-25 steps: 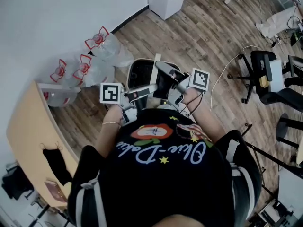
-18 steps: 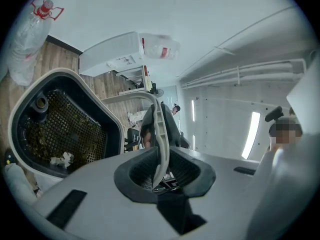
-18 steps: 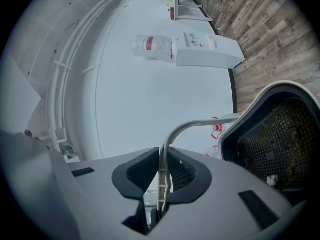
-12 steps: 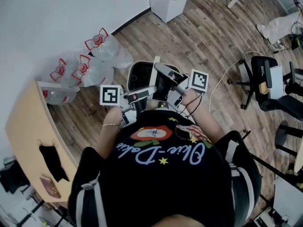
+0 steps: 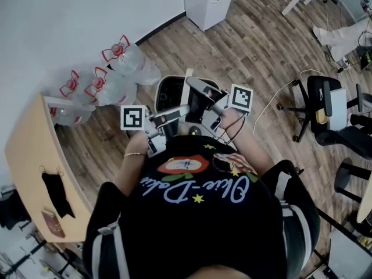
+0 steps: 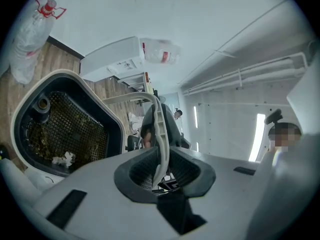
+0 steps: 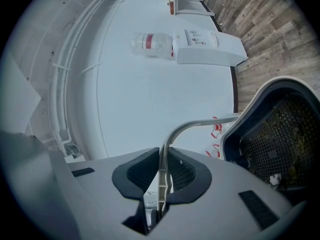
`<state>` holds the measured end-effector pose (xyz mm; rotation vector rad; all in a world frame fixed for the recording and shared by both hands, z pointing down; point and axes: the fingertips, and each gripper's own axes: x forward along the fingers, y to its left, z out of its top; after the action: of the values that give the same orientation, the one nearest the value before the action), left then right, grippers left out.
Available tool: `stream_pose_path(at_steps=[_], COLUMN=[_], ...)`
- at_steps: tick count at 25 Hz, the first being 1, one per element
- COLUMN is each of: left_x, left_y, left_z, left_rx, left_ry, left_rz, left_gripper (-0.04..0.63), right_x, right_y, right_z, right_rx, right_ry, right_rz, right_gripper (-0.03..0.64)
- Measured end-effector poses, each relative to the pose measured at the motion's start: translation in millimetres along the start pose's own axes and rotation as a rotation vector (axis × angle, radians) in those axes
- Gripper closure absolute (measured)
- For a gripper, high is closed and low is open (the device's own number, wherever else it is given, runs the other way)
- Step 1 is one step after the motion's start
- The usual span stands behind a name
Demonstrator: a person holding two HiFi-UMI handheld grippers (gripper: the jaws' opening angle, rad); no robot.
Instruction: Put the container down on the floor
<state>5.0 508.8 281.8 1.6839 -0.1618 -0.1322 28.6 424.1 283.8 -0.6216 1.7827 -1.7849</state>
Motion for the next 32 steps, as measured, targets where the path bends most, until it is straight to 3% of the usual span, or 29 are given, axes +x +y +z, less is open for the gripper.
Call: stream_pose_path(at_steps=[17,32], left_x=[9,-4], left_y=[16,39], left_z=[19,156], left_rx=[-0.028,-0.029], left_ry=[0.027,0.117], left_rz=[-0.011,-0.016], left_gripper=[0.531,0.529], right_x=[8,116], right_y=[-16,-26], right_z=[21,98], right_rx=[0.006,0.016], right_ry=[-0.033,-0.122], right_rz=[-0.036,-0.085], right_gripper=[0.569,0.571])
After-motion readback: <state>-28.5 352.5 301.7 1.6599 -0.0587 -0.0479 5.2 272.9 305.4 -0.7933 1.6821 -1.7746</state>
